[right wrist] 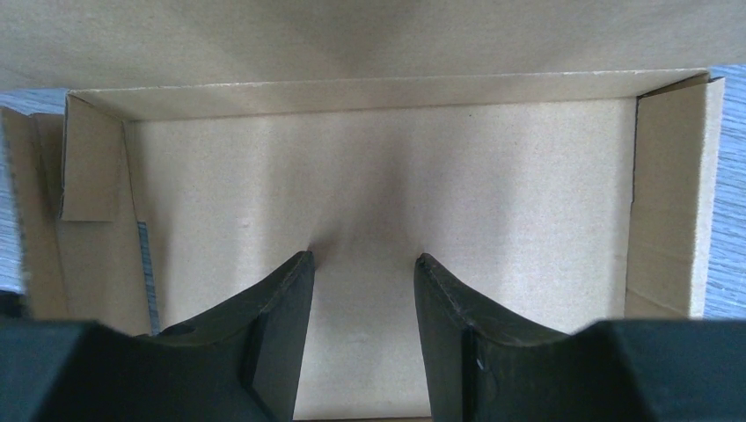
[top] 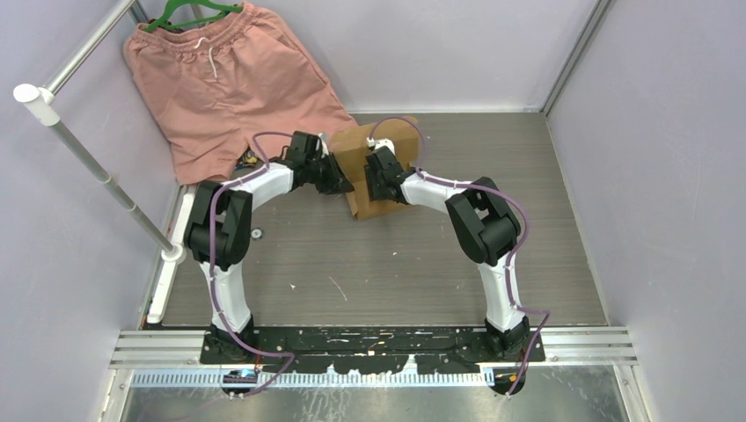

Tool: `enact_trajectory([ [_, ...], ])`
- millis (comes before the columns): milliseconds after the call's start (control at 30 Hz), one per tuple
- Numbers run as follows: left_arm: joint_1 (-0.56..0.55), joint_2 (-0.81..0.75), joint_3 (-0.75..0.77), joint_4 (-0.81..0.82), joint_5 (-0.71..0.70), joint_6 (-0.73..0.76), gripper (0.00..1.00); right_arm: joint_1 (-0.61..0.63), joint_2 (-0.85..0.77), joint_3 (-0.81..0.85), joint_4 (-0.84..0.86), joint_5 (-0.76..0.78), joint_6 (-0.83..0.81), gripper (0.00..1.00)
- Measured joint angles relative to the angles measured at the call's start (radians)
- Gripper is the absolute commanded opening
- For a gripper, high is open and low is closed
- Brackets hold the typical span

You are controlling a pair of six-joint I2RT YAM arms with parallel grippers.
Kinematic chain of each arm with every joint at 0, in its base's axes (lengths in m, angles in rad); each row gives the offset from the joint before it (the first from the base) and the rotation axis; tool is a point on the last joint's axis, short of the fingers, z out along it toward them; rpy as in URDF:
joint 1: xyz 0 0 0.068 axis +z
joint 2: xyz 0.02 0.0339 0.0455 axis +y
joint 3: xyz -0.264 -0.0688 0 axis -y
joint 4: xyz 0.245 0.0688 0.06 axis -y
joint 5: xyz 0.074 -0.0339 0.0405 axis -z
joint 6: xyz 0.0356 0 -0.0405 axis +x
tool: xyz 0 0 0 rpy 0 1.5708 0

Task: Fold the paper box
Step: Fold the paper box at the center of the board.

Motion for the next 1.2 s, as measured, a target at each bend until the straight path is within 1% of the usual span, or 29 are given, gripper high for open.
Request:
enact_trajectory([
  [133, -0.007, 0.040, 0.024, -0.027, 0.004, 0.010, 0.11, 0.001, 0.000, 0.000, 0.002, -0.003, 0.000, 0.52],
  [200, -0.011, 0.051, 0.019, -0.035, 0.004, 0.013, 0.12, 0.001, 0.000, 0.000, 0.002, -0.003, 0.000, 0.52],
  [333, -0.012, 0.034, -0.024, -0.023, -0.007, 0.018, 0.12, 0.001, 0.000, -0.001, 0.003, -0.003, 0.000, 0.52],
  [767, -0.013, 0.032, 0.001, -0.064, -0.008, 0.051, 0.12, 0.001, 0.000, -0.001, 0.003, -0.003, 0.000, 0.52],
  [1000, -0.013, 0.032, 0.002, -0.080, -0.016, 0.056, 0.26, 0.001, 0.000, -0.001, 0.003, -0.003, 0.000, 0.53],
  [1200, -0.013, 0.032, 0.005, -0.093, -0.025, 0.058, 0.30, 0.001, 0.000, -0.001, 0.003, -0.004, 0.000, 0.53],
])
